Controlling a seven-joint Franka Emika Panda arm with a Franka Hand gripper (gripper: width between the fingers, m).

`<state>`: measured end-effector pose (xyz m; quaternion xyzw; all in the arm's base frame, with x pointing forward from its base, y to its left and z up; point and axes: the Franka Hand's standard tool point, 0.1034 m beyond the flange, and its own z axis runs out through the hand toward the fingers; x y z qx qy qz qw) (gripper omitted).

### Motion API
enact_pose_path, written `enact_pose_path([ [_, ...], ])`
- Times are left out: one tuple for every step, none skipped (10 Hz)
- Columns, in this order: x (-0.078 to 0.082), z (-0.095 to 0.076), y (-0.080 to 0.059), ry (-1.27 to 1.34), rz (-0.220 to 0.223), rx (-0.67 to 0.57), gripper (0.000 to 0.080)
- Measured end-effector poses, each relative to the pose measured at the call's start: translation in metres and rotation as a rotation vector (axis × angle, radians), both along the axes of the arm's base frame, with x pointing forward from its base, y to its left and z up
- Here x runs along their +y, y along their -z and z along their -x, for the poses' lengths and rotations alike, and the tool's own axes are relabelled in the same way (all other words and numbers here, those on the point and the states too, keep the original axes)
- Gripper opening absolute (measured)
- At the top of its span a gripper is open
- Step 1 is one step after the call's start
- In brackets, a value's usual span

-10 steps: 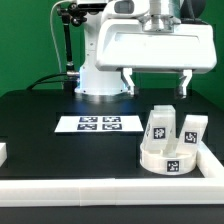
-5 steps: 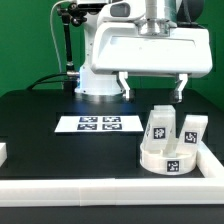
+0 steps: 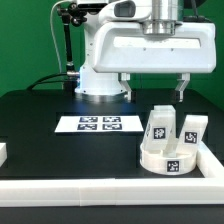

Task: Assemble stool

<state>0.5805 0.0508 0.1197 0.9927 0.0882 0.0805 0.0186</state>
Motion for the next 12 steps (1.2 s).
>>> enact_pose_path([
  [0.002, 0.001, 0.002, 0.018, 0.001, 0.060, 0.0648],
  [0.009, -0.001, 0.001, 0.042, -0.002, 0.060, 0.0648],
  [0.009, -0.001, 0.001, 0.011, 0.001, 0.059, 0.0648],
  [0.008, -0.001, 0.002, -0.003, 0.003, 0.059, 0.0648],
  [0.008, -0.001, 0.003, -0.048, 0.011, 0.061, 0.0648],
  [0.009, 0.000, 0.003, -0.179, 0.030, 0.065, 0.0648],
  [0.008, 0.000, 0.004, -0.325, 0.049, 0.068, 0.0648],
  [0.005, 0.000, 0.005, -0.446, 0.065, 0.073, 0.0648],
  [0.002, 0.000, 0.007, -0.559, 0.078, 0.085, 0.0648],
  [0.001, 0.001, 0.007, -0.617, 0.091, 0.089, 0.0648],
  [0.000, 0.000, 0.007, -0.675, 0.101, 0.090, 0.0648],
  [-0.002, 0.000, 0.007, -0.748, 0.116, 0.094, 0.0648],
])
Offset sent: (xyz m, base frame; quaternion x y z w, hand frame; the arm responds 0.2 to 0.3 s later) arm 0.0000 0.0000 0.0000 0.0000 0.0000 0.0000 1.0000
